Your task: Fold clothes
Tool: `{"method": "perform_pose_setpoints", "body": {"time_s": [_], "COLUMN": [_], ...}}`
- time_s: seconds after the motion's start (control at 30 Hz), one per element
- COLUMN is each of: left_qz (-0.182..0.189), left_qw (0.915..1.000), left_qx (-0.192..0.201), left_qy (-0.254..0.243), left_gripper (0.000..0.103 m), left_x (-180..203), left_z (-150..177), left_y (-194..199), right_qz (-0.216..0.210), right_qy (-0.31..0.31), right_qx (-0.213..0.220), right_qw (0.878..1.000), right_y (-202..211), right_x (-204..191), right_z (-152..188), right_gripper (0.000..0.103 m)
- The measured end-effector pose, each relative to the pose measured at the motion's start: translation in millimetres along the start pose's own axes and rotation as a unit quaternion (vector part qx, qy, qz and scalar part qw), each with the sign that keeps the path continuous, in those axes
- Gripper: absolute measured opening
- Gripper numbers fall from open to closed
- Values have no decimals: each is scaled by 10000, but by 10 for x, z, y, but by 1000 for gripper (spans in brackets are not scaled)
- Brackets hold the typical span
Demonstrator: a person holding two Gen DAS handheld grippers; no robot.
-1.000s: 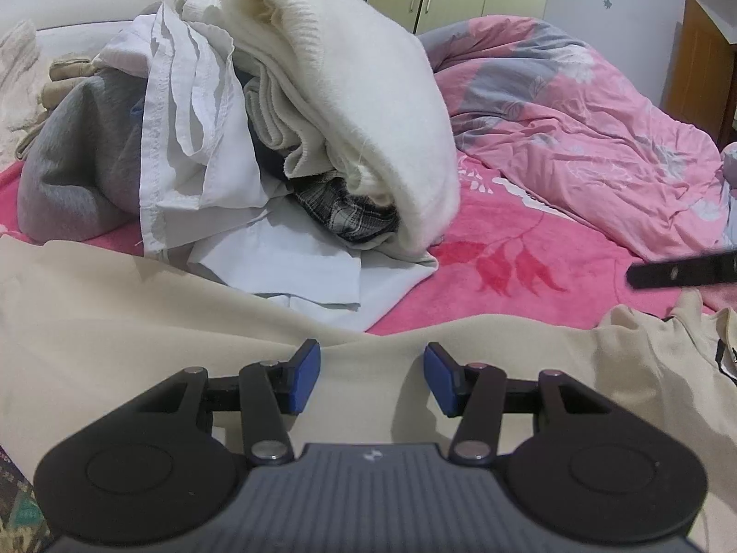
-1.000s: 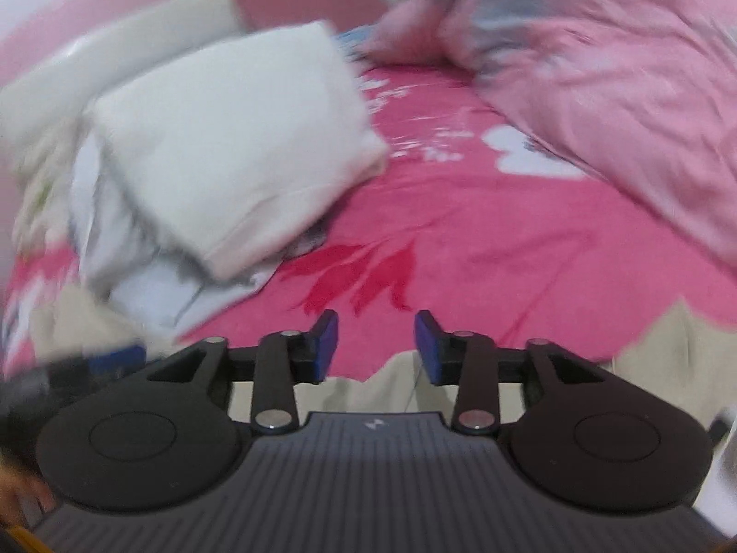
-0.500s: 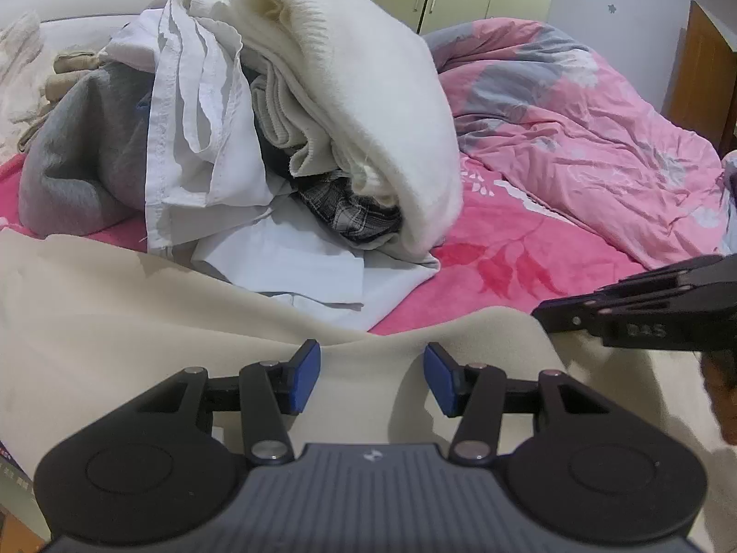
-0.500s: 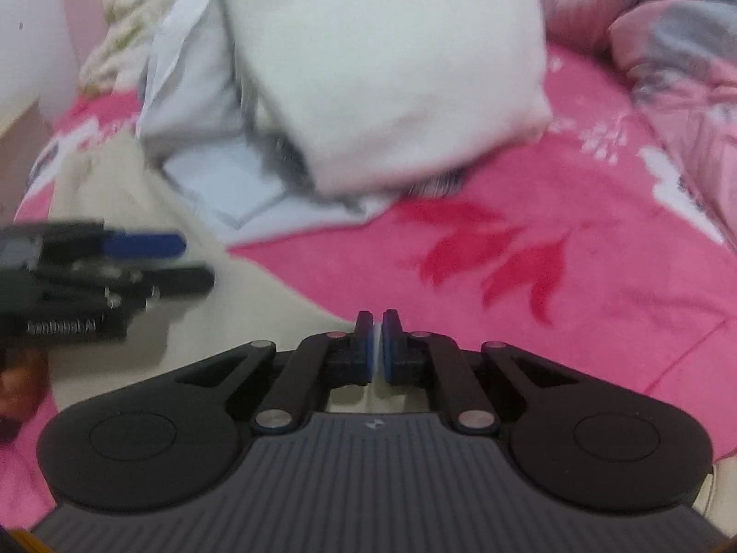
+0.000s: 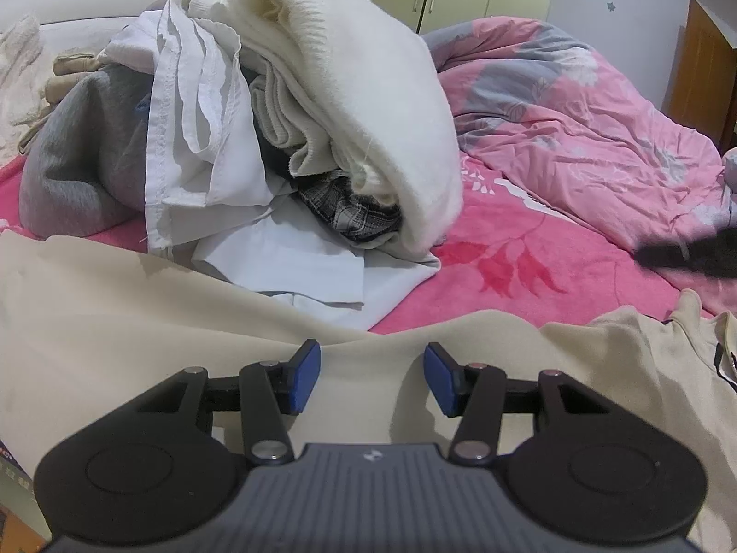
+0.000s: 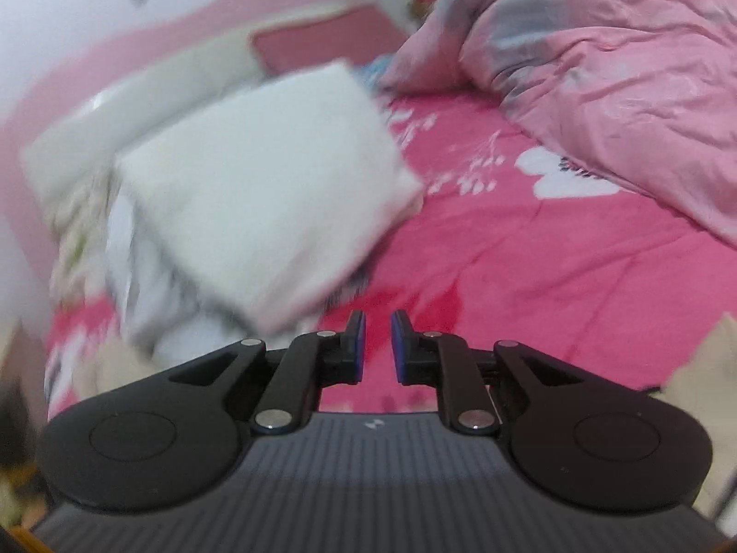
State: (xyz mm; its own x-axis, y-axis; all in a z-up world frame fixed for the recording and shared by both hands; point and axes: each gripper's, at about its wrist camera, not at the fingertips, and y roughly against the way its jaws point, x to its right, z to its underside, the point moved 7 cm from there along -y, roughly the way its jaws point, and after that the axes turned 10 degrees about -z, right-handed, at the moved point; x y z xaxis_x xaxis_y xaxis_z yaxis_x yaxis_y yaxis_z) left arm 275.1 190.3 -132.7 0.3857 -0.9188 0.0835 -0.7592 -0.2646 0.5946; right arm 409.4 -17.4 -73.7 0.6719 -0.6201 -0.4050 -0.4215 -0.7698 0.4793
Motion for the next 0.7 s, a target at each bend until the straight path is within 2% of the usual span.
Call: {"method": "perform_pose_setpoints", "body": {"time_s": [0.07, 0.17, 0.2, 0.23, 0.3, 0.37, 0.4, 0.47, 0.6, 0.7], "left_qz": [4, -4, -2, 1, 15, 25, 26, 29, 73, 101], "left_qw": [10000, 10000, 10000, 10000, 10000, 10000, 10000, 10000, 10000, 9998], "left_qx": [3, 11, 8, 13, 14, 6, 4, -2, -7, 162], "left_qy": [-6, -33, -26, -13, 6, 15, 15, 29, 65, 51], "left_gripper": [52, 52, 52, 52, 52, 52, 52, 52, 54, 56], "left_x": [-5, -9, -6, -1, 5, -2, -2, -1, -11, -7], "left_z": [-6, -9, -8, -5, -4, -7, -9, -5, 1, -19], "left_y": [-7, -17, -16, -7, 0, -8, -8, -6, -10, 83], "right_qz": [-80, 295, 573, 646, 662, 856, 719, 553, 188, -116], "right_qy": [103, 204, 72, -171, -888, -1641, -2026, -2520, -2811, -3085], "right_qx": [-547, -1255, -1360, -1263, -531, 124, 356, 622, 887, 1289], "right_qw": [9984, 9914, 9890, 9897, 9924, 9826, 9760, 9641, 9554, 9424], "right_y": [-24, -269, -400, -477, -457, -292, -180, 76, 785, 1481], "right_x": [-86, -50, 57, 157, 327, 526, 590, 641, 482, 292], "right_z": [190, 520, 607, 628, 475, 325, 284, 240, 297, 464], "right_gripper": [12, 11, 11, 11, 12, 14, 14, 18, 22, 25]}}
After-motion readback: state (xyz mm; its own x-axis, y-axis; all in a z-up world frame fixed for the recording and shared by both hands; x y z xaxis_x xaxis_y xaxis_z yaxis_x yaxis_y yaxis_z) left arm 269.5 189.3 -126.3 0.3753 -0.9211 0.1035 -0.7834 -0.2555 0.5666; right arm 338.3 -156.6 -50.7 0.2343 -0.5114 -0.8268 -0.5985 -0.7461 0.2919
